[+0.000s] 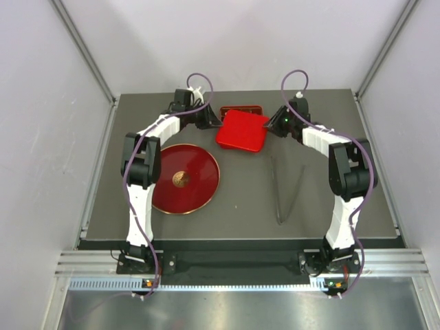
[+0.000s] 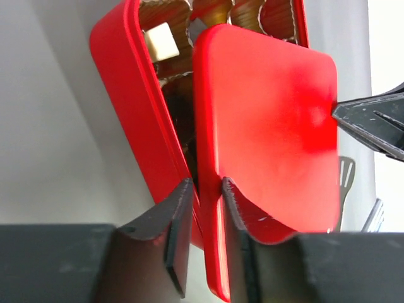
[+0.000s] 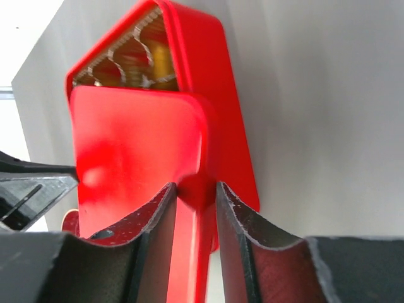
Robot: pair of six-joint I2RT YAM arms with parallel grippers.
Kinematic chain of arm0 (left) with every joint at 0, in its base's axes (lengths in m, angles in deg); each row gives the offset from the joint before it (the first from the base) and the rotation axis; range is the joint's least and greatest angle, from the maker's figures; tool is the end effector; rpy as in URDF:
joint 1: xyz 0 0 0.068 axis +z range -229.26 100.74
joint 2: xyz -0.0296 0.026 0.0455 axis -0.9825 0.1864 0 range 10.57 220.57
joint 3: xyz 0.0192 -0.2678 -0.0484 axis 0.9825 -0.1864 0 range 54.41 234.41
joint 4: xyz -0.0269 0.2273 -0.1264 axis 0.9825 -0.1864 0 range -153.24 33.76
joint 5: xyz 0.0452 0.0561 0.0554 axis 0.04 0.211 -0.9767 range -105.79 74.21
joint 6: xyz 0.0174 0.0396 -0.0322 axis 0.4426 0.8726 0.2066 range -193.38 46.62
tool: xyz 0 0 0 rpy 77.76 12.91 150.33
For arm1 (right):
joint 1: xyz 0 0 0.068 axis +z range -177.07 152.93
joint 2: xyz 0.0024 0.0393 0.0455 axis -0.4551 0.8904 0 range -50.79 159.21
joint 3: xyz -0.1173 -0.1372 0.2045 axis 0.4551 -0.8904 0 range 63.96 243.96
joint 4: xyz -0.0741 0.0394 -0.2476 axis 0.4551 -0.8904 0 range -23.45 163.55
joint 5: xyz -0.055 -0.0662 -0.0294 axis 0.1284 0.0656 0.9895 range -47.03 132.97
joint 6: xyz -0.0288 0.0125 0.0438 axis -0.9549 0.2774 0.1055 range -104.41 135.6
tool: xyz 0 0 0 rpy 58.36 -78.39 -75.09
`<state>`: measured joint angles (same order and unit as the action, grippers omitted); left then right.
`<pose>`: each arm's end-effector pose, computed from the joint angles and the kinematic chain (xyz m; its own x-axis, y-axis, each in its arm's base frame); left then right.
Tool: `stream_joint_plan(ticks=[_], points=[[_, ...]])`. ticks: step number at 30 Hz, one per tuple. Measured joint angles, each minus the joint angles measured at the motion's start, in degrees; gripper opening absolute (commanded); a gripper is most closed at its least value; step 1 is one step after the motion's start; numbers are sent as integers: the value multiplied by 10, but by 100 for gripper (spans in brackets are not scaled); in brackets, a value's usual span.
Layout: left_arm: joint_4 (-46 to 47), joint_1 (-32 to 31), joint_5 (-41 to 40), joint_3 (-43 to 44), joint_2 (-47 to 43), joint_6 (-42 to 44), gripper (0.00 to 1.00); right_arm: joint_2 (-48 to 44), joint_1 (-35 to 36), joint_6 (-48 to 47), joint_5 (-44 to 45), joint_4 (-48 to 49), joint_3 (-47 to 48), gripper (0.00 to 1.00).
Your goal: Pack the chocolate
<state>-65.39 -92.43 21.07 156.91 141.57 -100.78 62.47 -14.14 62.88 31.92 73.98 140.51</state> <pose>0.4998 -0.1389 0.1860 -0.8248 -0.1851 -0.5342 0.2987 0.6596 -0.6897 0.4316 0.1061 0.1933 -0.6632 0.5876 -0.4636 0.1724 0.7227 0.6694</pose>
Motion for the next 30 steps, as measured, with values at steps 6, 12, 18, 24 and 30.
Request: stream_joint_plan(ticks=[6,12,18,24,30], points=[[14,1,1,-4,-1,-24,24,13,-6,-23,-1,-9,43,31],[22,0,2,-7,-1,-42,23,44,-11,-40,-13,-11,77,30],[23,0,-1,-7,-1,-53,24,82,-18,-60,-29,-17,116,30],[23,-1,-7,-6,-1,-57,24,105,-22,-82,-47,-17,159,30],[21,-1,-21,-3,-1,-59,24,126,-23,-96,-59,-17,193,30]])
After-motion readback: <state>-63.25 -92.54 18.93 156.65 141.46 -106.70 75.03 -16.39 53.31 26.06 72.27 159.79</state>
